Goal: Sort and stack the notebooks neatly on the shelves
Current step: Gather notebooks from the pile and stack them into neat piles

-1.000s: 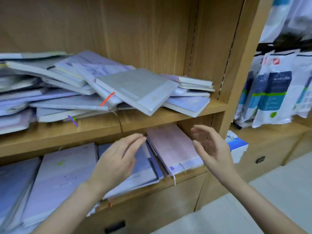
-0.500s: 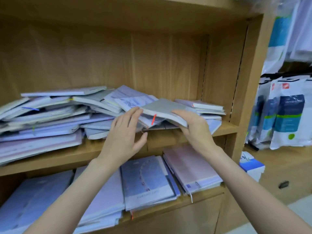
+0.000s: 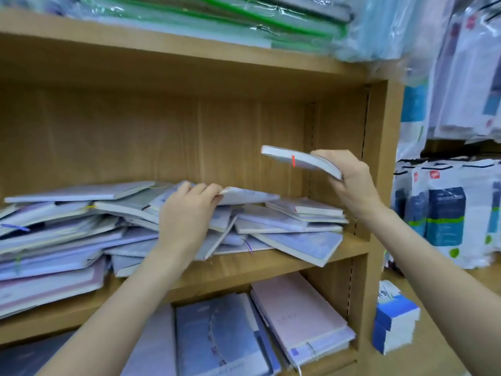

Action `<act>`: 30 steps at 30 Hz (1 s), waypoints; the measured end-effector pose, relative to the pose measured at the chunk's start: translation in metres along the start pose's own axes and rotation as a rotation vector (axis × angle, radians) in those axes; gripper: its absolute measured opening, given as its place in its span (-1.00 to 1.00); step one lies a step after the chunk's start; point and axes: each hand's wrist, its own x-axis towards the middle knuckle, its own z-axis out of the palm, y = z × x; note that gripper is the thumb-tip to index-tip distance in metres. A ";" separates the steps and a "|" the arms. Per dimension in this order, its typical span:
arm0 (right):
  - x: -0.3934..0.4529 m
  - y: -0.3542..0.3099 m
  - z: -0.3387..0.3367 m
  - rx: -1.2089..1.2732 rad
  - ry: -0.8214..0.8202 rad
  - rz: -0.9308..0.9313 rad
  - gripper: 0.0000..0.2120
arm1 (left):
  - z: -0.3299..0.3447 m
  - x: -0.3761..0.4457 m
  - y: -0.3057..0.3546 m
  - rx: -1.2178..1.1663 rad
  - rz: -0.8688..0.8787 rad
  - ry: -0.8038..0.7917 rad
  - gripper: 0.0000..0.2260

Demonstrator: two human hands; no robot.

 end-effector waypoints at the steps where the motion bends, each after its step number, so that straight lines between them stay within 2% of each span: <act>1: -0.005 0.021 0.004 -0.064 -0.104 0.057 -0.69 | 0.004 0.006 0.003 0.012 0.009 0.000 -0.77; 4: -0.033 0.066 0.009 -0.262 -0.602 0.470 -0.62 | 0.021 0.011 0.011 0.015 0.068 -0.009 -0.78; 5: -0.044 0.072 0.010 -0.303 -0.676 0.528 -0.62 | 0.028 0.012 0.014 0.009 0.093 -0.013 -0.77; 10: -0.061 0.068 0.025 -0.507 -0.509 0.451 -0.69 | 0.055 0.021 0.040 -0.046 0.135 -0.064 -0.76; 14: -0.056 0.067 0.031 -0.576 -0.541 0.604 -0.73 | 0.067 0.034 0.063 -0.107 0.061 -0.111 -0.88; 15: -0.054 0.062 0.031 -0.561 -0.566 0.573 -0.66 | 0.070 0.038 0.068 -0.137 0.031 -0.143 -0.86; 17: -0.044 0.043 0.032 -0.375 -0.599 0.365 -0.39 | 0.077 0.043 0.075 -0.206 -0.006 -0.245 -0.80; 19: -0.031 0.020 0.036 -0.060 -0.574 0.199 -0.32 | 0.079 0.046 0.080 -0.251 0.012 -0.293 -0.79; 21: -0.024 0.004 0.049 -0.004 -0.592 0.148 -0.45 | 0.073 0.042 0.081 -0.223 0.051 -0.310 -0.80; 25: -0.027 -0.019 0.080 -0.369 -0.628 0.051 -0.73 | 0.052 0.018 0.048 -0.046 0.176 -0.185 -0.79; 27: -0.022 -0.017 0.084 -0.396 -0.457 0.075 -0.77 | 0.039 0.007 0.021 0.004 0.158 -0.143 -0.61; 29: -0.014 -0.006 0.079 -0.276 -0.197 0.101 -0.83 | 0.020 0.002 0.001 0.077 0.129 -0.247 -0.38; 30: -0.010 0.001 0.077 -0.240 -0.075 0.105 -0.85 | 0.012 0.002 -0.007 0.112 0.101 -0.333 -0.33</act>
